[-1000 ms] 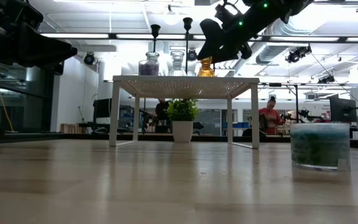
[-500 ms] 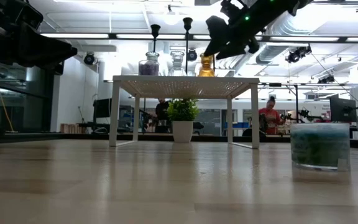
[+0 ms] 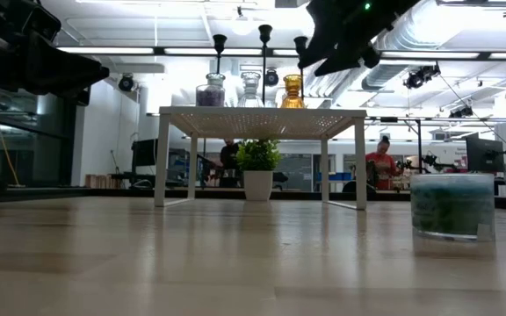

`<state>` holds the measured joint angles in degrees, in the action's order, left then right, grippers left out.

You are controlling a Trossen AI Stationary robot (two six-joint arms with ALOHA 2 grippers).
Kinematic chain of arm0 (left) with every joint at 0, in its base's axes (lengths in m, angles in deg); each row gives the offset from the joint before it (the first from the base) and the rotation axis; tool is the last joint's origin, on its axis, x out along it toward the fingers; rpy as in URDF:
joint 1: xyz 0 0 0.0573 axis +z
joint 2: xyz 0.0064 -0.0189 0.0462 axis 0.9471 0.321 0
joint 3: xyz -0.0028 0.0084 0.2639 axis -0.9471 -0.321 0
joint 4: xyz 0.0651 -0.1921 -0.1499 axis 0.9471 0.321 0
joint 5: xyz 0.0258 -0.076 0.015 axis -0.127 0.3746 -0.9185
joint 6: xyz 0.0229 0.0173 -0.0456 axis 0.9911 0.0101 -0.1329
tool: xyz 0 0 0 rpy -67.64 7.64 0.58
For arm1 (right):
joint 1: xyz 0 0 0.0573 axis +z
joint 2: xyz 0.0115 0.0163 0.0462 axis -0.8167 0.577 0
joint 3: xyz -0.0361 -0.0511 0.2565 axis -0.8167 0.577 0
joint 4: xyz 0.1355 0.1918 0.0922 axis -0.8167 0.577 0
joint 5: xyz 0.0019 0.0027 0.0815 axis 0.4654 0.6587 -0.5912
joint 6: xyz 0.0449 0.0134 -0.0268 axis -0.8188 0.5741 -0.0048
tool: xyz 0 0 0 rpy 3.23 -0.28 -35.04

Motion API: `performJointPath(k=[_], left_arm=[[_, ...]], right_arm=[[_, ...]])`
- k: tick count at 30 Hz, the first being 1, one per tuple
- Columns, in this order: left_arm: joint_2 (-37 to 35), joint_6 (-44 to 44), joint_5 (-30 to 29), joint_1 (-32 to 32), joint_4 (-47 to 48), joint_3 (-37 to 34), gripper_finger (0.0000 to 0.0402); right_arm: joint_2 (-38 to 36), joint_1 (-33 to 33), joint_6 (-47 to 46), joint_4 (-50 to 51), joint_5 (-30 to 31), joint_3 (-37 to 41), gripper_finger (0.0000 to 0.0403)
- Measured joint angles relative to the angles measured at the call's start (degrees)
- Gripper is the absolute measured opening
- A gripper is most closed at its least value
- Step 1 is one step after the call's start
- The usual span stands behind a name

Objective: Pick & Place candle stick holders
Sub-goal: Put the yellow scented candle on the shelf aligned with the purple scented candle

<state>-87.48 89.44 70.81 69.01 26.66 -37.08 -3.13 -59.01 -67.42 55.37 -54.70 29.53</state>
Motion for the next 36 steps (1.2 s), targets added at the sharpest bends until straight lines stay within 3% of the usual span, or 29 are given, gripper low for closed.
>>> performJointPath(k=[10,16,27,36], left_arm=[[-0.01,0.0,-0.02,0.01,-0.01,0.0,0.0077],[0.0,0.0,0.0,0.01,-0.02,0.0,0.0077],[-0.01,0.0,0.0,0.0,0.0,0.0,0.0077],[-0.01,0.0,0.0,0.0,-0.02,0.0,0.0077]], right_arm=[[-1.74,5.94,-12.97,7.2,-0.72,0.0,0.0248],[-4.66,10.52,-20.92,19.1,-1.88,0.0,0.0248],[-6.59,15.96,-43.35,45.9,-11.35,0.0,0.0248],[-7.03,13.51,-63.76,57.1,-21.25,1.08,0.0248]])
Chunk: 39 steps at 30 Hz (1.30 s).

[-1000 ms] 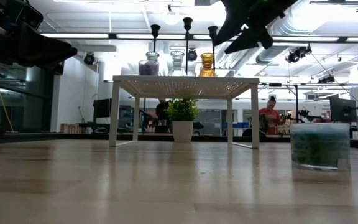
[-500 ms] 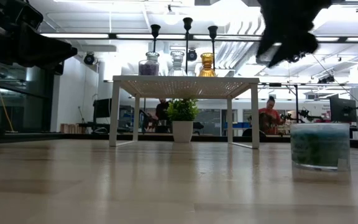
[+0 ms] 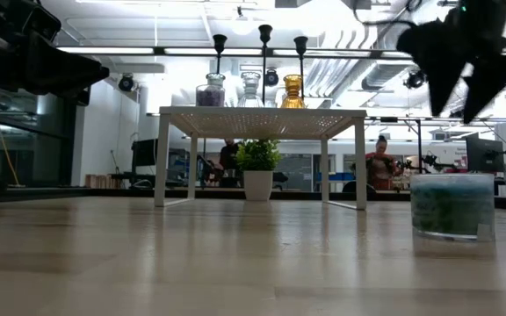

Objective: Pick & Place candle stick holders
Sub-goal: Put the yellow scented candle on the shelf aligned with the purple scented candle

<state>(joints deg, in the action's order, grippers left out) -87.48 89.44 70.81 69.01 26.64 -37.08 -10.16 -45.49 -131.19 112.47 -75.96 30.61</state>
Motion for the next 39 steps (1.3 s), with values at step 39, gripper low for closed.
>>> performJointPath(k=[39], left_arm=[[0.0,0.0,0.0,0.0,0.02,0.0,0.0077]], right_arm=[[3.64,-23.17,61.01,-11.07,-9.17,10.5,0.0248]])
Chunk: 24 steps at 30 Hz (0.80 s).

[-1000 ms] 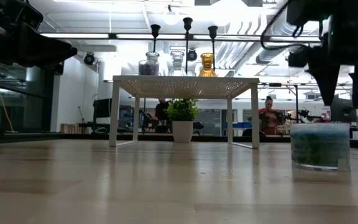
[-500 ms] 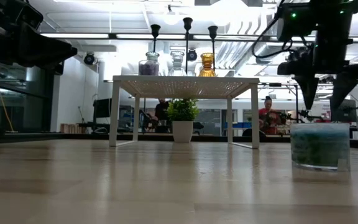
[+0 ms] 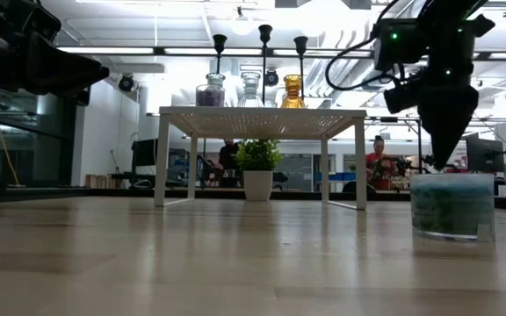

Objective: Pick & Place candle stick holders
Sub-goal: Put the yellow scented candle on the shelf aligned with the purple scented candle

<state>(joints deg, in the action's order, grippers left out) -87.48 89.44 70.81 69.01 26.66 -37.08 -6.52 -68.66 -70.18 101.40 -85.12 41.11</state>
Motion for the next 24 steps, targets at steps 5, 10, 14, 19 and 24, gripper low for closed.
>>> performJointPath(k=[5,10,14,19,24], left_arm=[[0.0,0.0,0.0,0.0,-0.01,0.0,0.0077],[0.01,0.0,0.0,0.02,0.0,0.0,0.0077],[0.02,0.0,0.0,0.0,0.0,0.0,0.0077],[0.0,0.0,-0.02,0.0,0.0,0.0,0.0077],[0.0,0.0,0.0,0.0,-0.01,0.0,0.0077]], right_arm=[[1.23,1.67,8.27,-1.82,0.06,0.11,0.0248],[2.24,2.86,8.68,-2.18,1.46,0.31,0.0248],[2.31,2.96,7.49,-1.85,3.3,0.31,0.0248],[2.31,1.26,7.5,-1.85,2.49,0.31,0.0248],[2.31,-0.46,8.78,-2.03,-0.21,0.31,0.0248]])
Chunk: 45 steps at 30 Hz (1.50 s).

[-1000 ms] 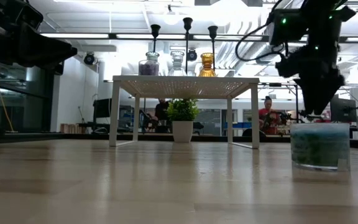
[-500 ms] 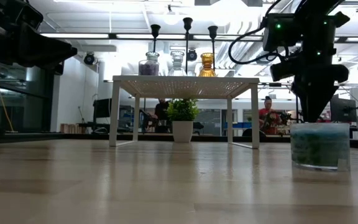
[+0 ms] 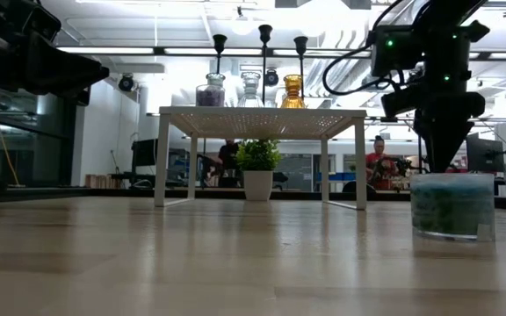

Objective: Pick & Place candle stick holders
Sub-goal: Put the yellow scented candle on the shelf aligned with the purple scented candle

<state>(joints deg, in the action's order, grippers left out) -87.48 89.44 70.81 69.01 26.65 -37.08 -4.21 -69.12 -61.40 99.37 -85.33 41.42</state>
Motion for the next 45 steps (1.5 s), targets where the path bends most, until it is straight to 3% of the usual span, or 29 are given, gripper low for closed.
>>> performJointPath(k=[7,14,18,25,28,31,45], left_arm=[[0.0,0.0,-0.01,0.02,0.01,0.0,0.0077],[0.0,0.0,0.0,0.0,0.01,0.0,0.0077],[0.02,0.0,0.0,0.01,0.01,0.0,0.0077],[0.01,0.0,0.0,0.01,0.0,0.0,0.0077],[0.01,0.0,0.0,0.0,0.0,0.0,0.0077],[0.0,0.0,0.0,0.0,0.0,0.0,0.0077],[0.01,-0.01,0.0,0.01,0.01,0.0,0.0077]], right_arm=[[1.21,0.39,5.23,-0.4,-3.74,0.02,0.0241],[0.33,2.05,6.31,-0.5,-1.83,0.02,0.0231],[0.54,1.5,-4.79,-2.41,-1.91,0.02,0.0231],[0.55,0.74,-41.95,-0.93,-2.17,0.02,0.0231],[0.32,-0.52,-53.39,1.29,-2.37,0.02,0.0231],[-0.24,-2.51,-56.71,2.39,-0.98,0.02,0.0231],[0.24,-12.64,-55.92,3.27,0.38,1.6,0.0231]])
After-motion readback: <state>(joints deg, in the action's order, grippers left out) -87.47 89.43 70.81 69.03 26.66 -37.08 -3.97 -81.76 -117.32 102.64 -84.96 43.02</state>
